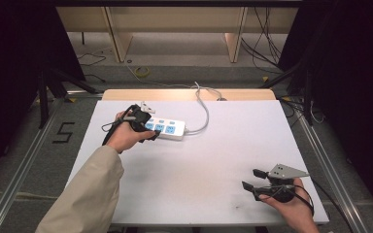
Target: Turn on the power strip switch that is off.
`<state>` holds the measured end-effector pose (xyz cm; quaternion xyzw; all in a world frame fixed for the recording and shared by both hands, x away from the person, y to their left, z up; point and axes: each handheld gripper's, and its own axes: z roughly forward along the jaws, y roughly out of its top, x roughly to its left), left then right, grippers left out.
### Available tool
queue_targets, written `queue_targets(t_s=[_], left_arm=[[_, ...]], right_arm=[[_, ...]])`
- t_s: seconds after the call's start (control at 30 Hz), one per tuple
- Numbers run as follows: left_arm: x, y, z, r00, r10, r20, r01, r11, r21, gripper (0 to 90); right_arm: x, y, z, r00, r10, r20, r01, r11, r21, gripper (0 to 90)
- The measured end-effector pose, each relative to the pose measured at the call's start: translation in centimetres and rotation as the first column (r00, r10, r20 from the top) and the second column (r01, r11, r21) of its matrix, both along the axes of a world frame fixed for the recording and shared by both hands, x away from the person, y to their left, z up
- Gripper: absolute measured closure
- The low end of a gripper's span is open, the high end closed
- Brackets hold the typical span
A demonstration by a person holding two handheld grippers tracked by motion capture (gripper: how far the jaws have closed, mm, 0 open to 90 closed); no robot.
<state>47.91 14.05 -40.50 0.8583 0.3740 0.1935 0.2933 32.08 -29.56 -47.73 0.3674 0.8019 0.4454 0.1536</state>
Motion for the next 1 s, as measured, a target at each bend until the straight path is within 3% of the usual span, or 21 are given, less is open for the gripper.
queue_targets(t_s=[0.63,1.0], left_arm=[[-3.7,-0.3,0.5,0.9949,-0.082,0.06,0.084,0.996,-0.031,30.7],[-5.8,-0.6,-0.5,0.9913,-0.109,0.075,0.112,0.9929,-0.04,28.5]], right_arm=[[0.0,0.0,0.0,1.0,0.0,-0.003,0.0,1.0,0.0,34.5],[0.0,0.1,0.0,1.0,0.001,-0.005,-0.001,1.0,0.002,34.5]])
